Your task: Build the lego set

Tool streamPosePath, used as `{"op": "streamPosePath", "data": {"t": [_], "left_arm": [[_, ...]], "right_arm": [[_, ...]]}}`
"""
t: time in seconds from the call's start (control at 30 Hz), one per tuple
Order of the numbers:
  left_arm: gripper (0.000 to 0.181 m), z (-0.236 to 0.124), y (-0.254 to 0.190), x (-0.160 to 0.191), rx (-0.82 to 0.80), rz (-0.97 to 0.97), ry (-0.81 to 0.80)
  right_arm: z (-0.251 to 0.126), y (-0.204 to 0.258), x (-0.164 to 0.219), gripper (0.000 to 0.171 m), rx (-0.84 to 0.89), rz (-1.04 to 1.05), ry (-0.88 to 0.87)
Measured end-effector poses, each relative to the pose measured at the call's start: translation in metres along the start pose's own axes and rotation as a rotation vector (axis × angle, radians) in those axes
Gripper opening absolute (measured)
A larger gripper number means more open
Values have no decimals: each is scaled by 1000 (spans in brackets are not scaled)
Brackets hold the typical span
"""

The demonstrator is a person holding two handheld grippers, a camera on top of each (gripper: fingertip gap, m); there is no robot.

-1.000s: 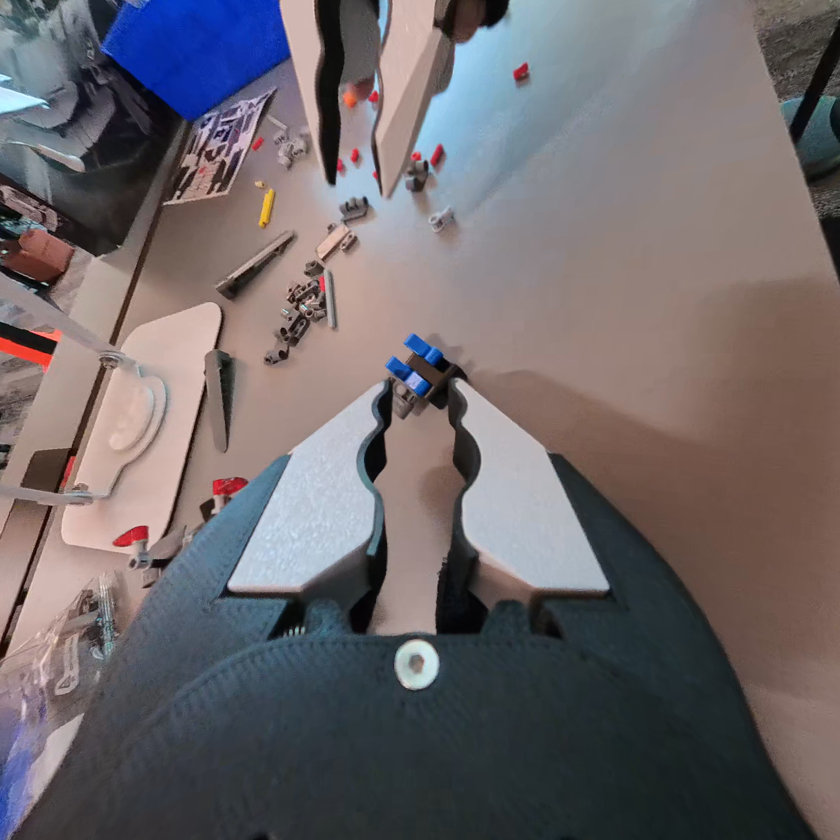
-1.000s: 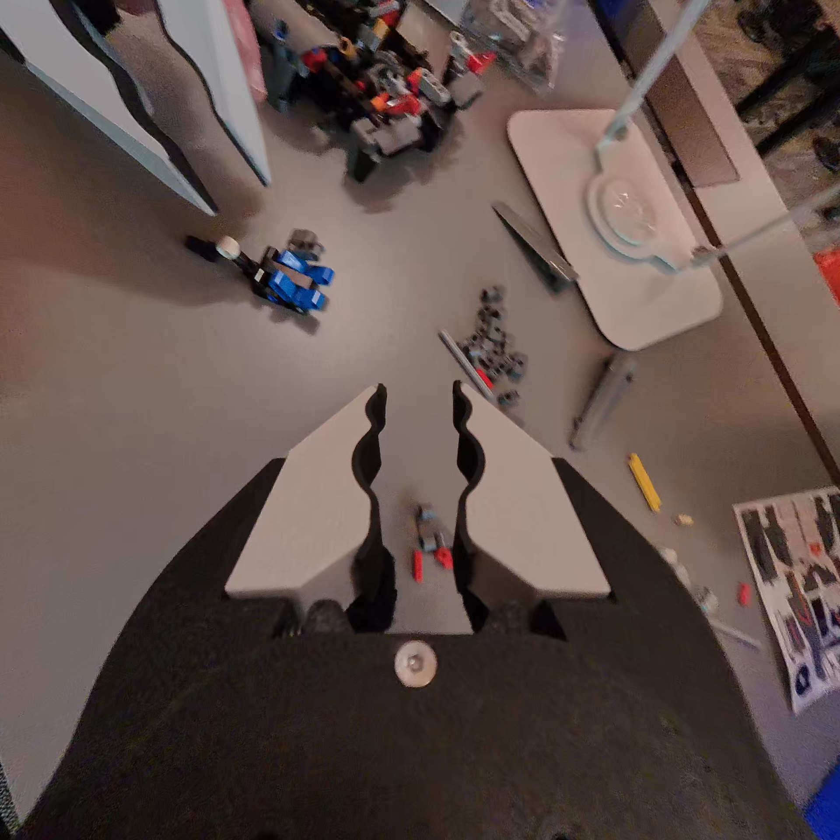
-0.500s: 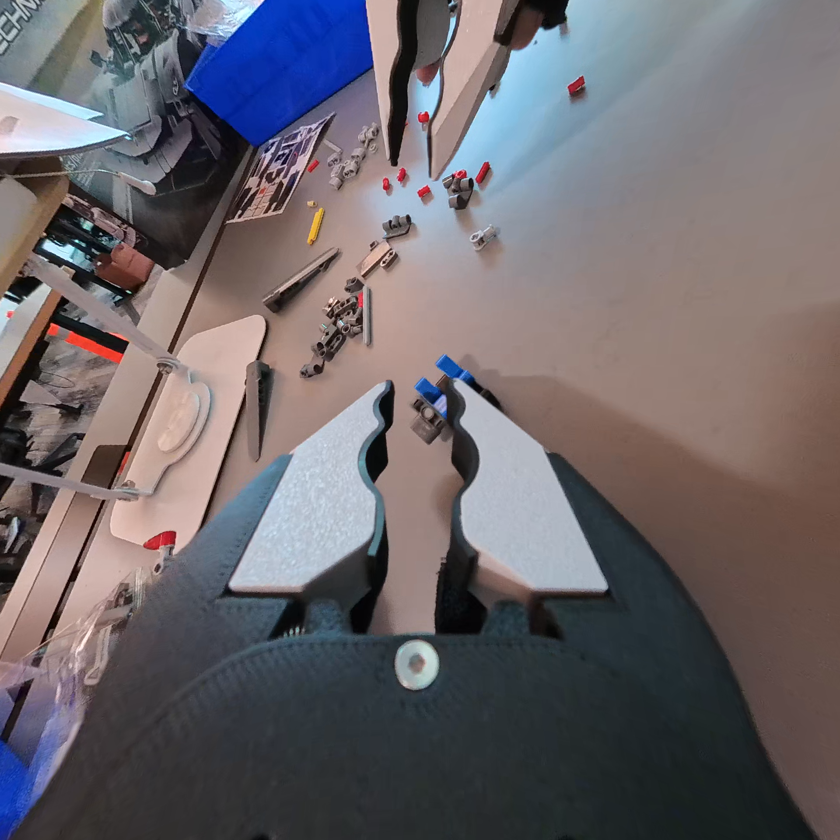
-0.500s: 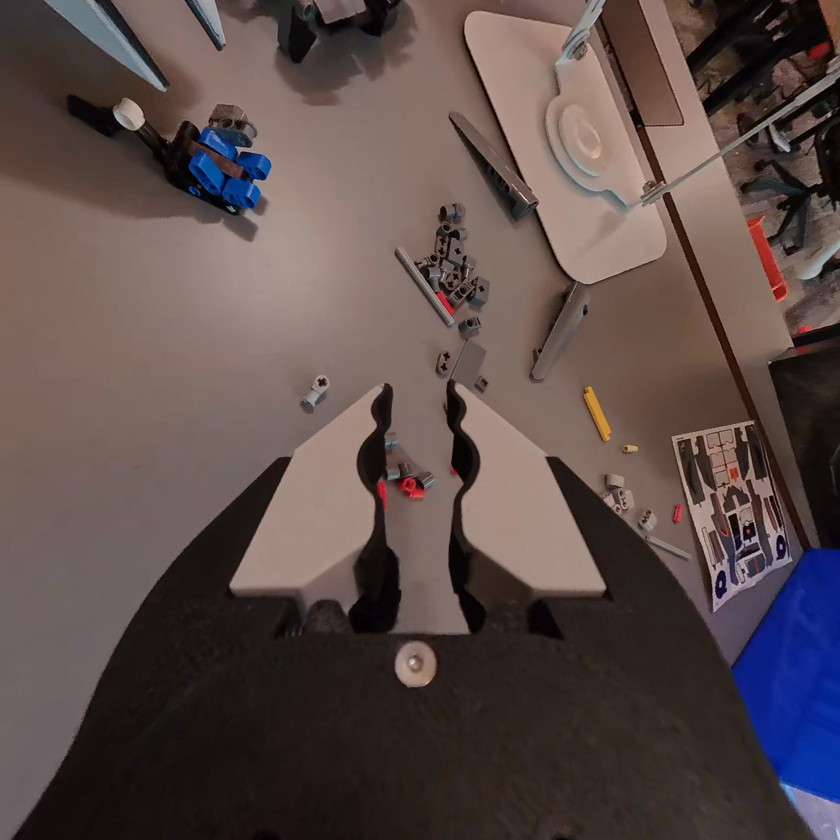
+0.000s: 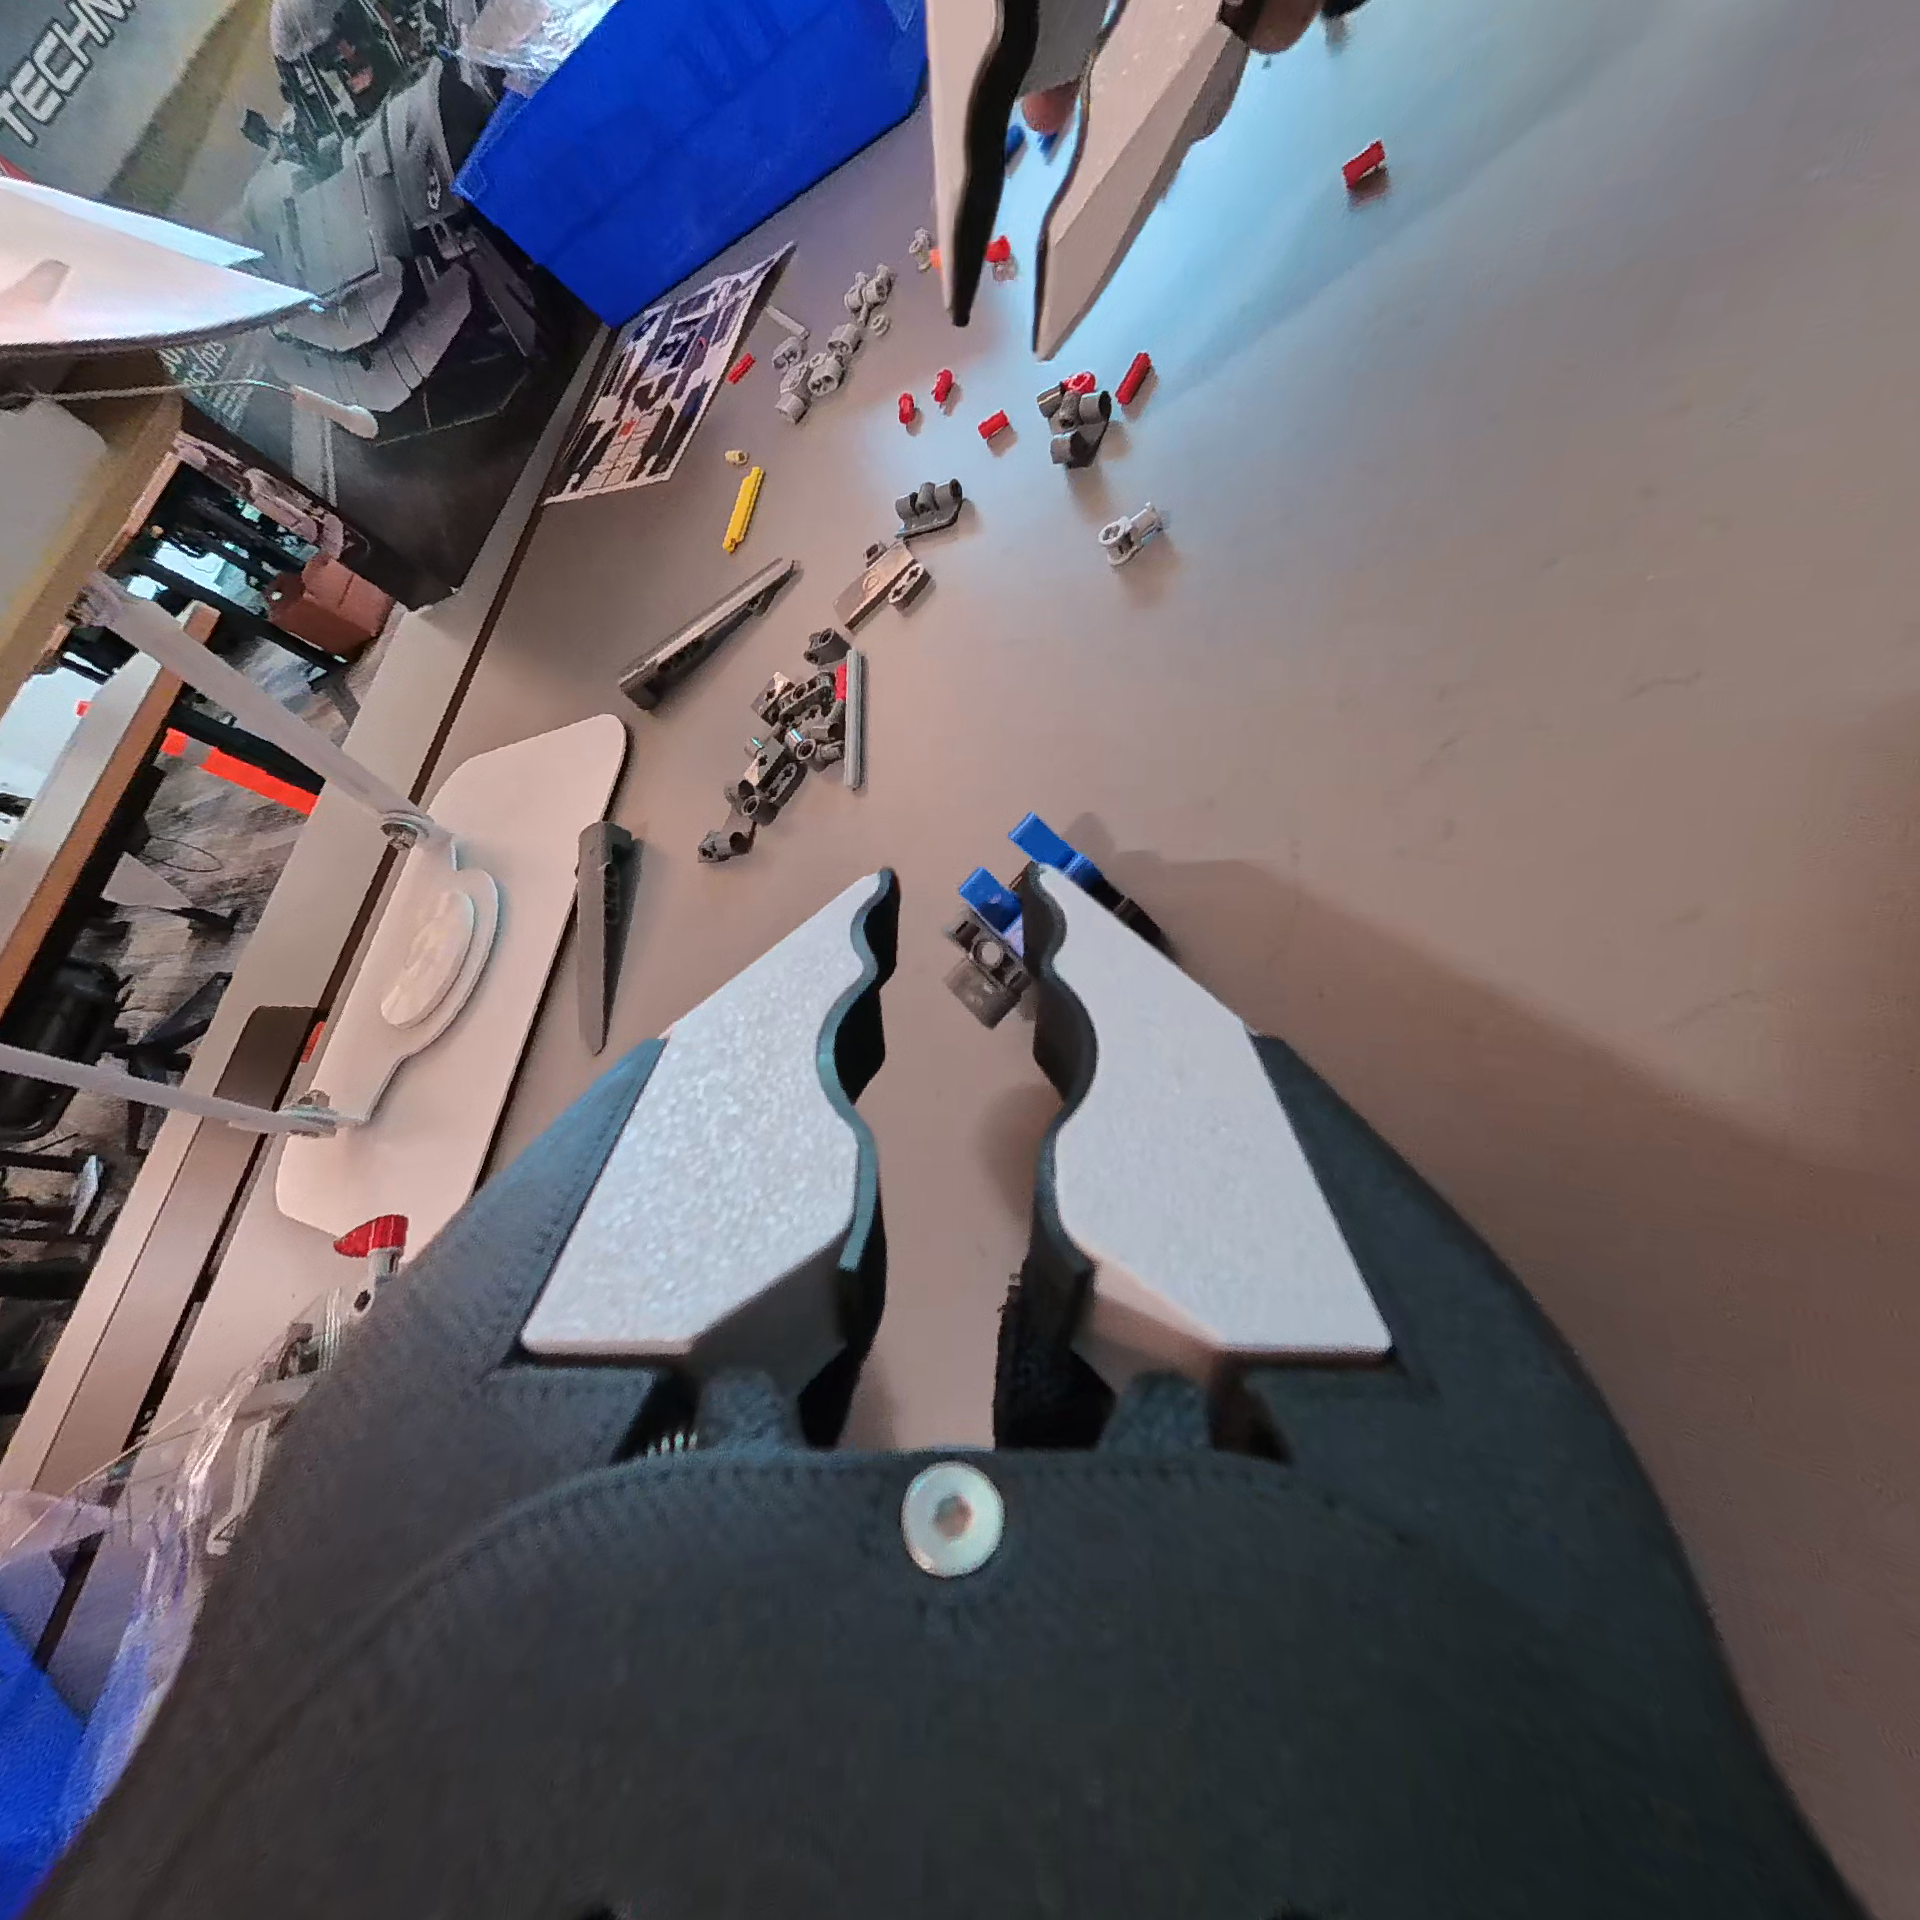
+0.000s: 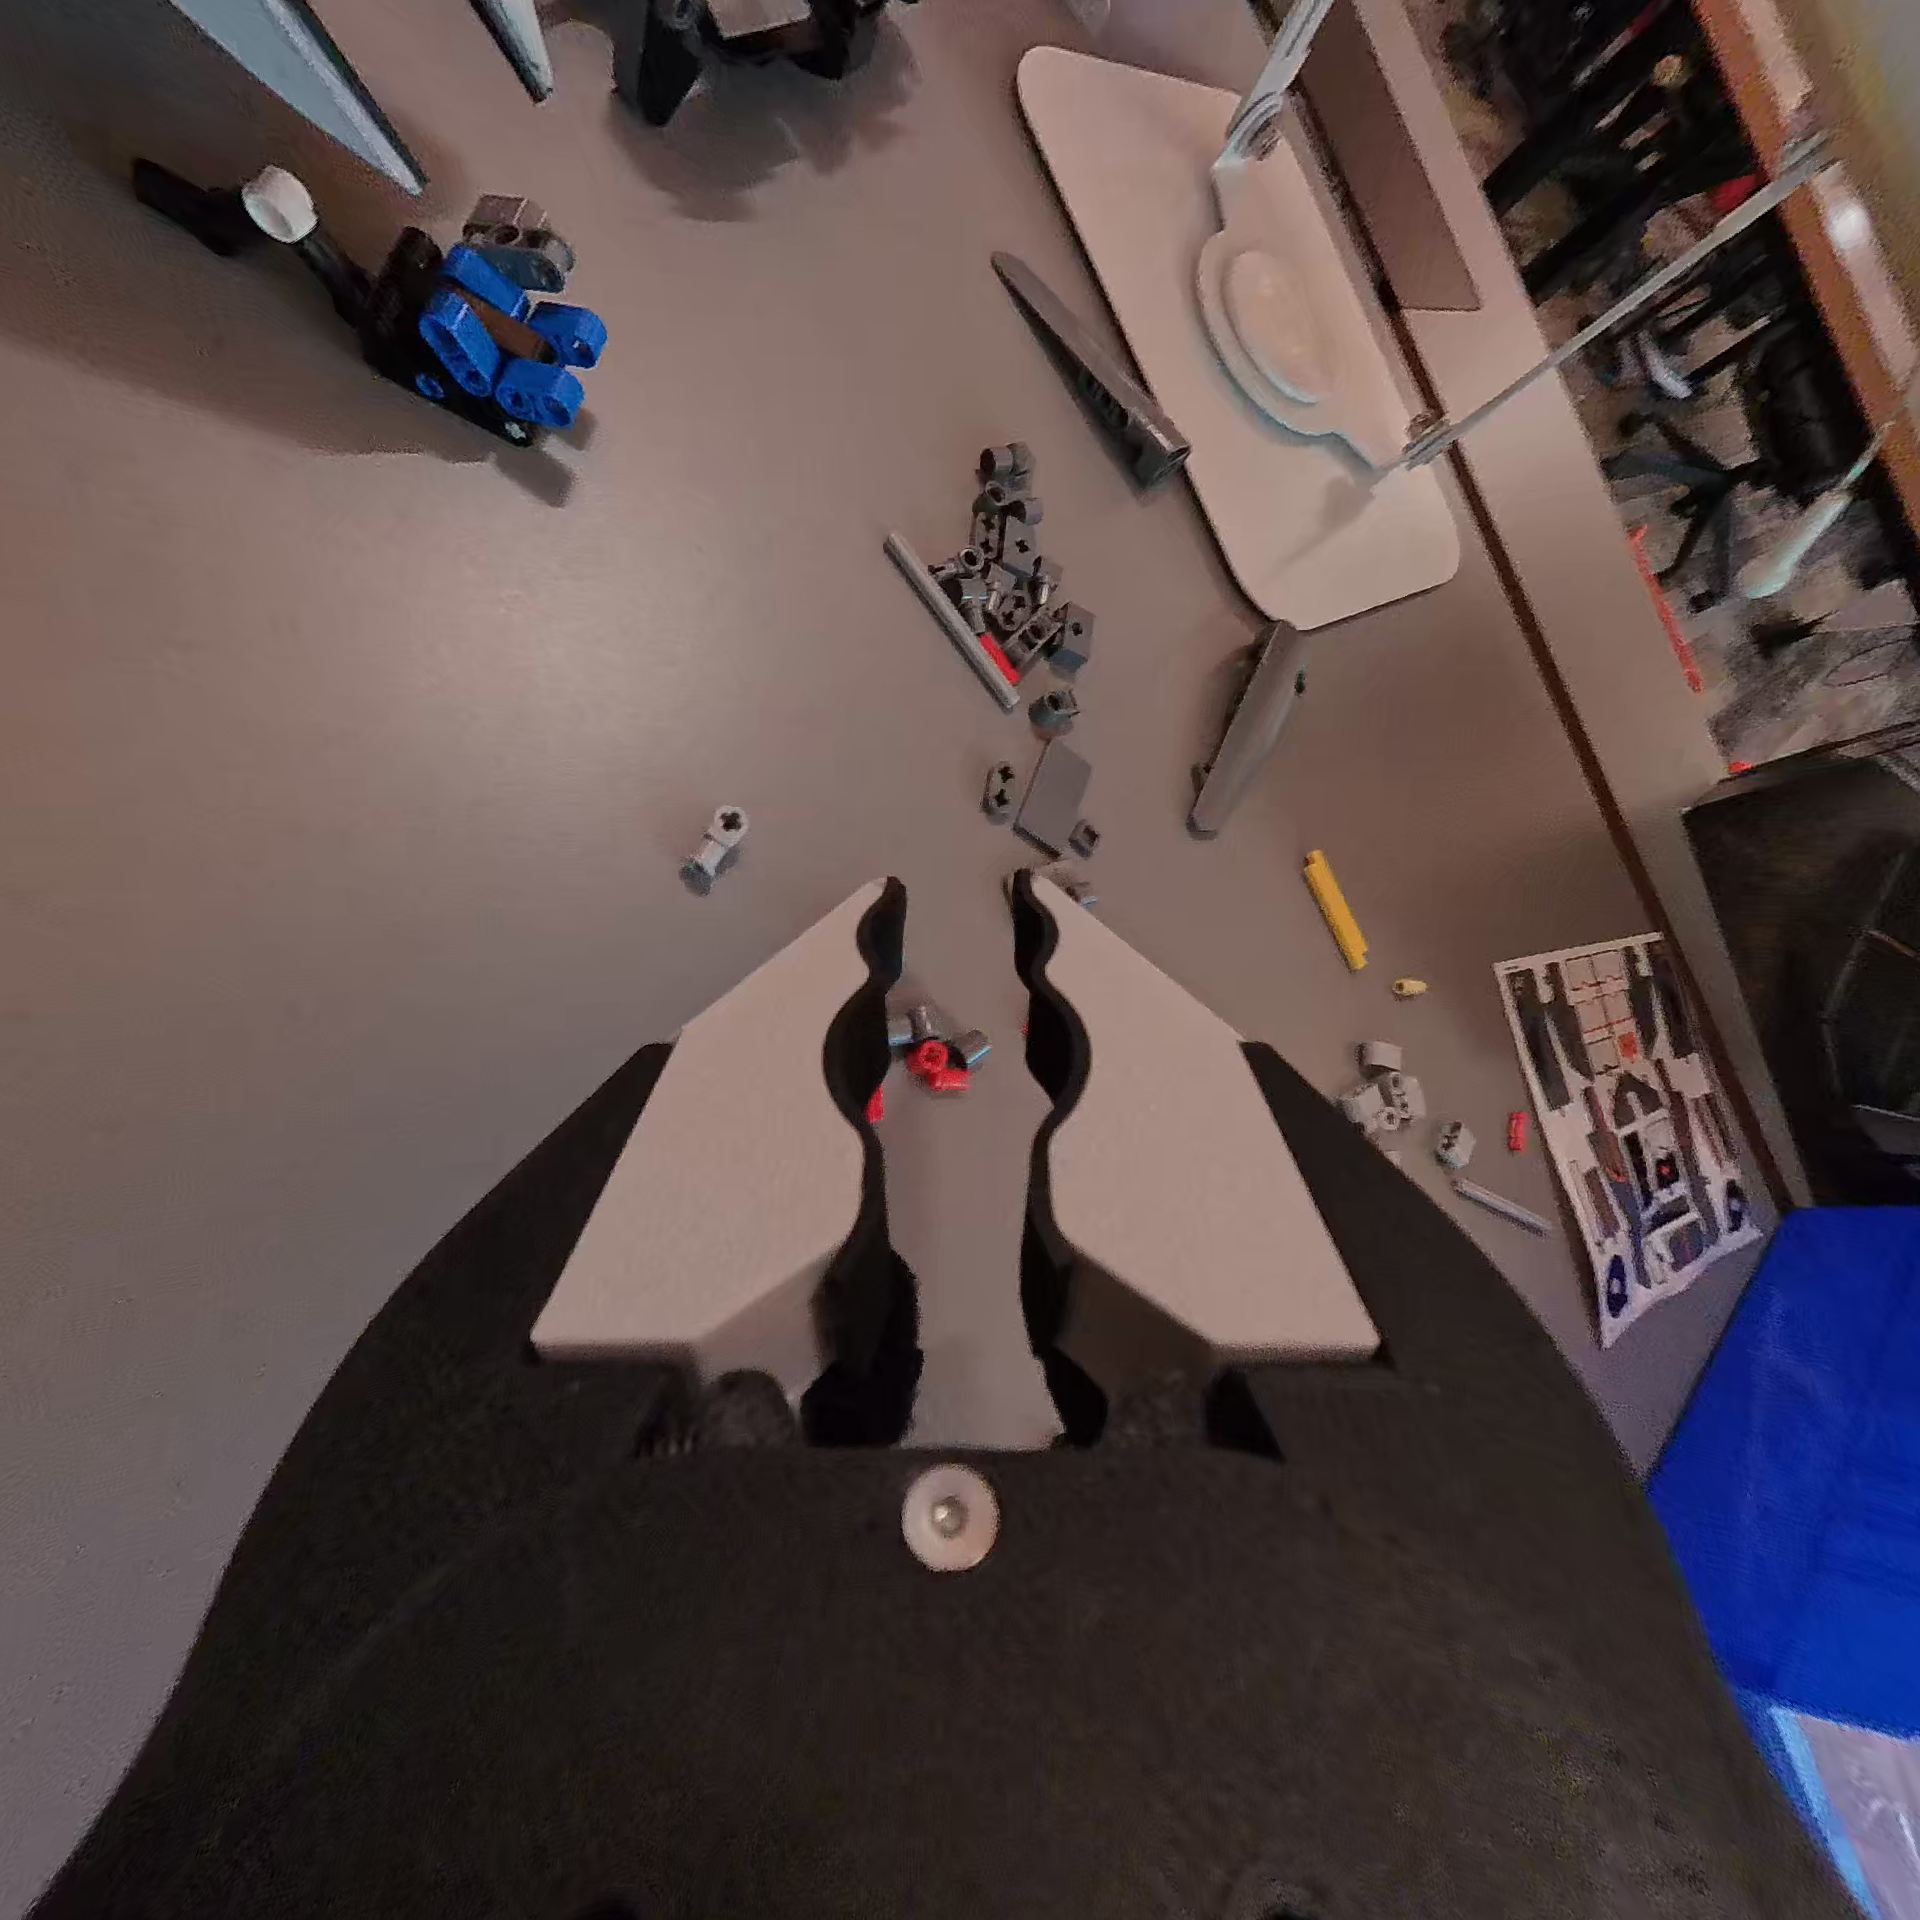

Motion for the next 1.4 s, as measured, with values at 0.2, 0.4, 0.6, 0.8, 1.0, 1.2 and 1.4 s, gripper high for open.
{"op": "streamPosePath", "data": {"t": [0.2, 0.4, 0.6, 0.8, 1.0, 1.2, 1.4], "left_arm": [[21, 0, 1, -1, -10, 11, -5], [20, 0, 1, -3, -21, 27, -12], [20, -1, 0, -5, -25, 49, -18], [19, -5, 8, -8, -63, 58, -30], [17, -12, 24, -12, -132, 79, -43], [17, -18, 30, -15, -164, 105, -52], [15, -22, 29, -20, -175, 146, -79]], "right_arm": [[-6, -8, -6, 16, 75, -18, -78], [-4, -28, -1, 14, 205, -26, -175], [-4, -35, 3, 13, 285, -86, -159], [-18, -44, 6, 14, 338, -45, -180], [-24, -42, 26, 15, 267, 67, -116], [-29, -23, 38, 22, 124, 93, -9], [-28, -13, 29, 19, 78, 5, 46]]}}
Point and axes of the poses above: each gripper's, where its closed fingertips meet, z out along the fingers, x out of its underside, y = z × x across the jaws, the point moved 1 cm from there along -z, back along the fingers, and after that the axes turned 12 degrees about -x, right-handed, at the moved point
